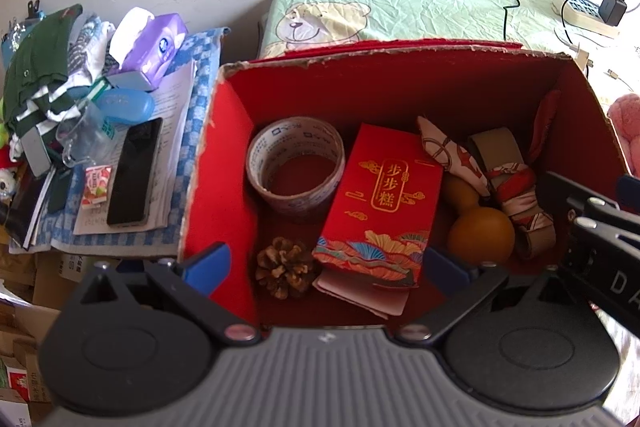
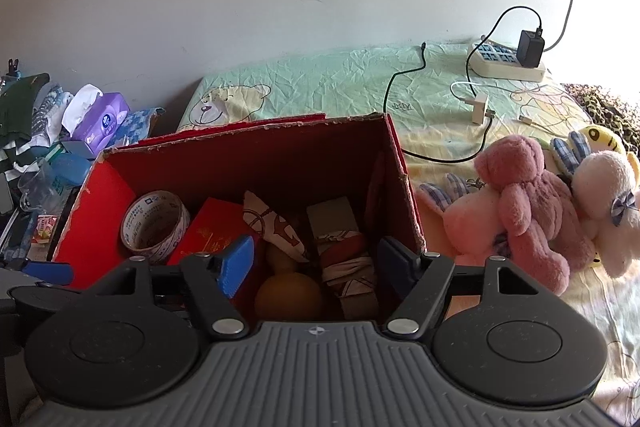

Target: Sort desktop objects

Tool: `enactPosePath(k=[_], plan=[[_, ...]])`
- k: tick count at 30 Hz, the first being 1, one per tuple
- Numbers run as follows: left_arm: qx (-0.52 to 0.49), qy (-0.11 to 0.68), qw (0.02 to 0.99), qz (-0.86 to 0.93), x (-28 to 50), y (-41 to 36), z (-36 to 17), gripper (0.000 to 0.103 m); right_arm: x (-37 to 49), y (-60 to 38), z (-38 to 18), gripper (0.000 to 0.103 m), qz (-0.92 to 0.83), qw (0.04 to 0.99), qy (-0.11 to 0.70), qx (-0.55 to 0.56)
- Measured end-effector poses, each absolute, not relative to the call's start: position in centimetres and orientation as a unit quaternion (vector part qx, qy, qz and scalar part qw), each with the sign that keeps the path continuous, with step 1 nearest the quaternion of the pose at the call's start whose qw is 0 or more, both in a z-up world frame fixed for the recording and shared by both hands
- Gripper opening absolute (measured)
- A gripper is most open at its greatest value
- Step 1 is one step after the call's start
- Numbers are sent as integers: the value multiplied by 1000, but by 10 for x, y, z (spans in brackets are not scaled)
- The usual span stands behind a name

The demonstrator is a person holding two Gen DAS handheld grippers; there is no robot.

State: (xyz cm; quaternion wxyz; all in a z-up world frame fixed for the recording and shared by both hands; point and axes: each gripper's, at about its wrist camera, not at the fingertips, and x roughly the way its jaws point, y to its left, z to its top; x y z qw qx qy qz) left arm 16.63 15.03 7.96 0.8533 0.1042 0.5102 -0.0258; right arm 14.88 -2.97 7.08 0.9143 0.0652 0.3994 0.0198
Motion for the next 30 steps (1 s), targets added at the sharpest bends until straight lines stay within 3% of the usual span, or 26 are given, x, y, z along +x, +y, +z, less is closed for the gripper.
enactPosePath(k=[30], plan=[[95, 543, 834, -31, 198, 152, 43, 102, 178, -29, 48, 72, 20, 898, 436, 48]])
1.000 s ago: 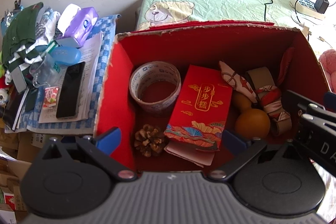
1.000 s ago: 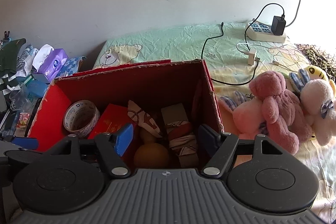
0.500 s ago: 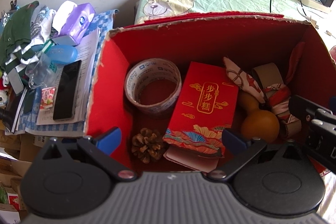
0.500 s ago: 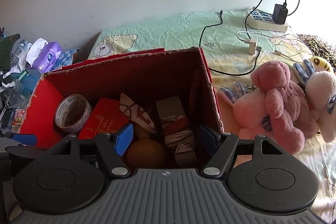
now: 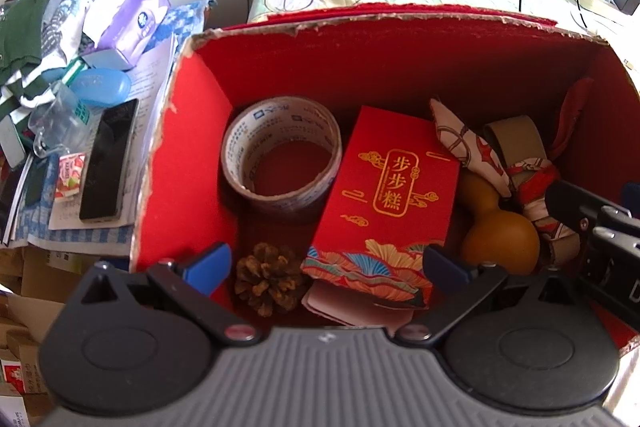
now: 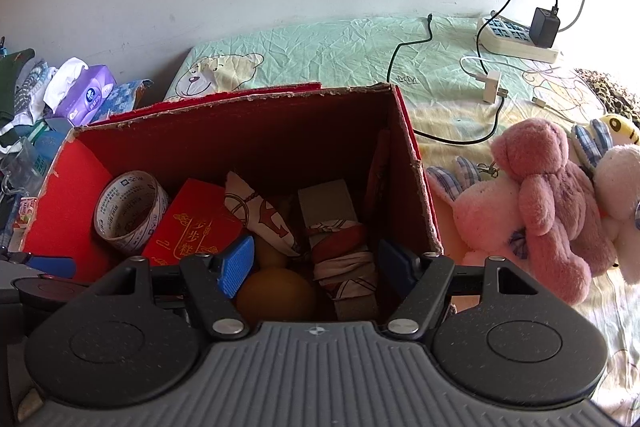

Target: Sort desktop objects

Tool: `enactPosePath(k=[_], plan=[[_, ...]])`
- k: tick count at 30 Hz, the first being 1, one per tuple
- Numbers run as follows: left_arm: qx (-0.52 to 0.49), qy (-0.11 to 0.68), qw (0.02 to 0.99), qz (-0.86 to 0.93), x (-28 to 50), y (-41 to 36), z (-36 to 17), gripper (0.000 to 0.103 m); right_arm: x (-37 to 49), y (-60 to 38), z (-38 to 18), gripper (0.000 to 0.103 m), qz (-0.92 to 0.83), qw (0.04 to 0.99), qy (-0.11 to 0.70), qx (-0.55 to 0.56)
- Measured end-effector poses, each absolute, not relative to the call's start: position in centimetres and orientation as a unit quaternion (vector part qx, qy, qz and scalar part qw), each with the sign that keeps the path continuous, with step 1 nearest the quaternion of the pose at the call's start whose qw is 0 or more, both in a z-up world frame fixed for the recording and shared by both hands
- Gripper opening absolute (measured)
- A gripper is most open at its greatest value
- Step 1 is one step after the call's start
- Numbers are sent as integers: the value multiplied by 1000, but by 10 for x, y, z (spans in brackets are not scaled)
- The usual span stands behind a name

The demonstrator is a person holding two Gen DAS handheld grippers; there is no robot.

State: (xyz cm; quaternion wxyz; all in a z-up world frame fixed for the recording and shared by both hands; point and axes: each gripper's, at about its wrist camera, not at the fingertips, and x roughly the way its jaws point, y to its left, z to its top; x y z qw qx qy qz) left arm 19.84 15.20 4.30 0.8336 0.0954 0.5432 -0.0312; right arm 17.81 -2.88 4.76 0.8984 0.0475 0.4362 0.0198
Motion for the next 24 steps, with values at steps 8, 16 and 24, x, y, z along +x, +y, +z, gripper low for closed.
enactPosePath(k=[8, 16, 24], plan=[[102, 542, 834, -30, 201, 150, 38, 102, 181, -26, 46, 72, 18, 901, 432, 32], [104, 541, 834, -32, 202, 148, 38, 102, 180, -26, 45, 72, 21, 902, 430, 31], [106, 536, 837, -31, 201, 148, 38, 102, 179, -25, 45, 72, 23, 903, 427, 29]])
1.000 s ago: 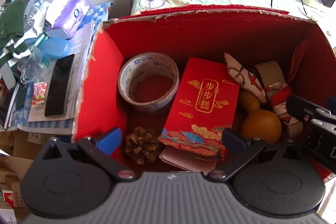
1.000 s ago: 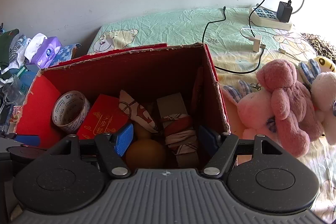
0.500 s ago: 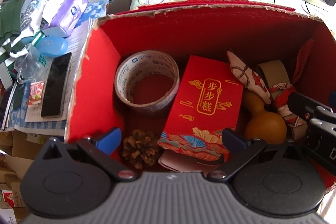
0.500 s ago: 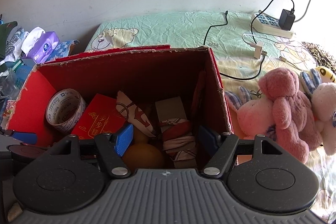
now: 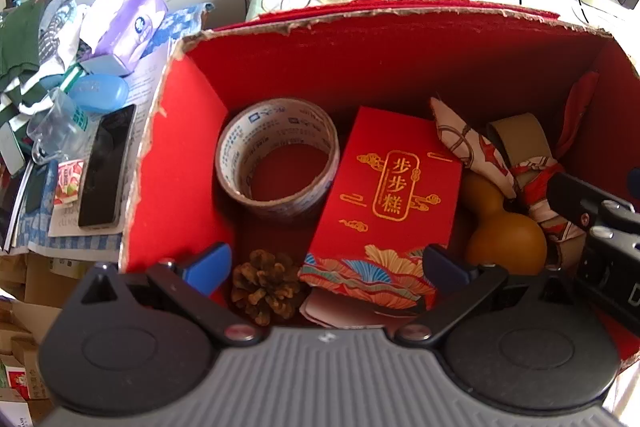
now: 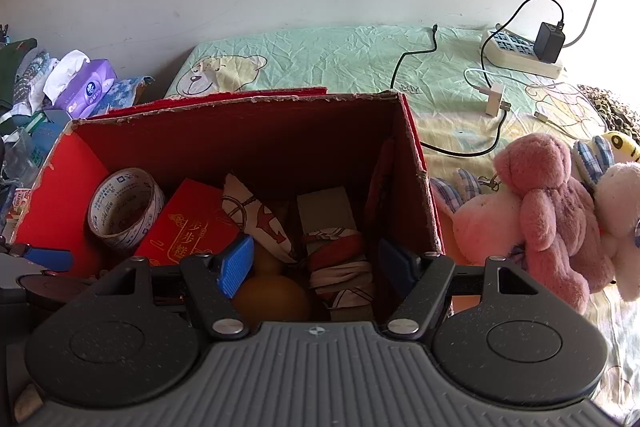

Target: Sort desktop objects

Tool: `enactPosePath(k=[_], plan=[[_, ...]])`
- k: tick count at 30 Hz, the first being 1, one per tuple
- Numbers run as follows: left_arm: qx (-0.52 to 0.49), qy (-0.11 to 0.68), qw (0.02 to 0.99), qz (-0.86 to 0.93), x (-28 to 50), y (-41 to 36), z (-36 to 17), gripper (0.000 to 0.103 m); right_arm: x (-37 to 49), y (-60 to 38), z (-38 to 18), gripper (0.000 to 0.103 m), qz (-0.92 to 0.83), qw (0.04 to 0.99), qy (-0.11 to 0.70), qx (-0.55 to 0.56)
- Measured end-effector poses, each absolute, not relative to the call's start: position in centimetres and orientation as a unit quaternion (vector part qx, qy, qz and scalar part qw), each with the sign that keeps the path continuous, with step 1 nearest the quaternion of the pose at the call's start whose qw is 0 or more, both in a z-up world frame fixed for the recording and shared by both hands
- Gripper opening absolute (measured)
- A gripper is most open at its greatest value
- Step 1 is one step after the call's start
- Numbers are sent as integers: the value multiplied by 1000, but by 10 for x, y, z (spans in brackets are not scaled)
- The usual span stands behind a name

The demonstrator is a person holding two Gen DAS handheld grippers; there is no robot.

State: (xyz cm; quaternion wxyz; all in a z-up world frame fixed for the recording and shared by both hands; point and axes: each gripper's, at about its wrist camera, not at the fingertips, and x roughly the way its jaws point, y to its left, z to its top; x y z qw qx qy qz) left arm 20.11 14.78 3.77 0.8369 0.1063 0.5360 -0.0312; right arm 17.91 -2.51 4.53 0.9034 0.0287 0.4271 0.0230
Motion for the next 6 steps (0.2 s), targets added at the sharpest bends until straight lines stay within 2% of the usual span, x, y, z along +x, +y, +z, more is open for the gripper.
enactPosePath(k=[6], plan=[[104, 535, 838, -30, 201, 149, 39, 101, 179, -25, 45, 73, 24, 904, 426, 31]])
